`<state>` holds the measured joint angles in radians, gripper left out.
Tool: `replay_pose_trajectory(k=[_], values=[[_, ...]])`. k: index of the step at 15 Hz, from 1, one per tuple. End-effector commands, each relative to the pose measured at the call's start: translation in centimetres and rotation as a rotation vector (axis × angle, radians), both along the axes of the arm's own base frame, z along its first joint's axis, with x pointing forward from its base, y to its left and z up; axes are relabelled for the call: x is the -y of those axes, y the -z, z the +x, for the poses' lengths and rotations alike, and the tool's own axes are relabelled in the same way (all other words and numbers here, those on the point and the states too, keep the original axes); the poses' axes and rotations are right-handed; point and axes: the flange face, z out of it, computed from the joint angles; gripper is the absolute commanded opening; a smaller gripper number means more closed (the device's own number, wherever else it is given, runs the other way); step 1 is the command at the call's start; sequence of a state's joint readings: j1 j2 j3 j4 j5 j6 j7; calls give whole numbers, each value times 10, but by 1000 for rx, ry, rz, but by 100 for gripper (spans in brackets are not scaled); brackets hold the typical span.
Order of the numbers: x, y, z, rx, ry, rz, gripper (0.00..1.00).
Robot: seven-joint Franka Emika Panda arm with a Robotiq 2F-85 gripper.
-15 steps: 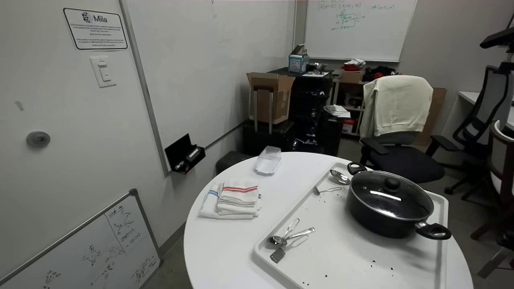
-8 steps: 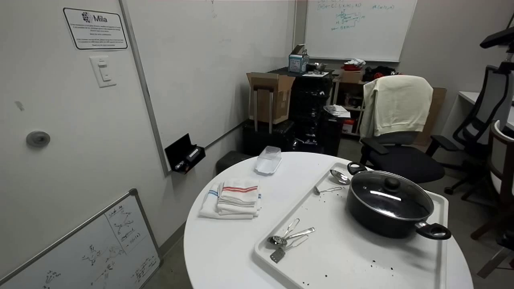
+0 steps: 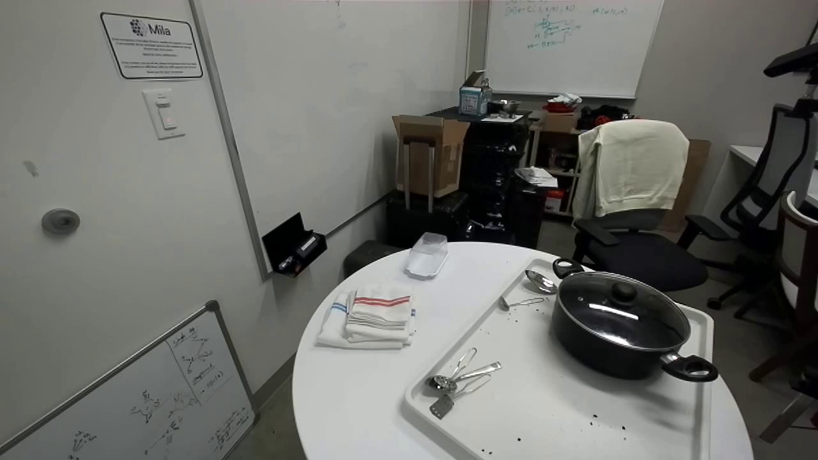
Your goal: Take the lid off the pot
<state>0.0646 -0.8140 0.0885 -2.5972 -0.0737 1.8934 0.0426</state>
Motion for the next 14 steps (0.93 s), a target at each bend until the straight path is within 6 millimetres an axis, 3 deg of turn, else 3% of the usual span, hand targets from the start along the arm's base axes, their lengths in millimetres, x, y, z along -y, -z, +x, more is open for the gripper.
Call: replay_pose_trajectory(k=[1, 9, 14], values=[[38, 31, 22, -48, -2, 59, 100], [112, 118, 67, -136, 17, 152, 100], [134, 172, 93, -155, 37, 151, 100]])
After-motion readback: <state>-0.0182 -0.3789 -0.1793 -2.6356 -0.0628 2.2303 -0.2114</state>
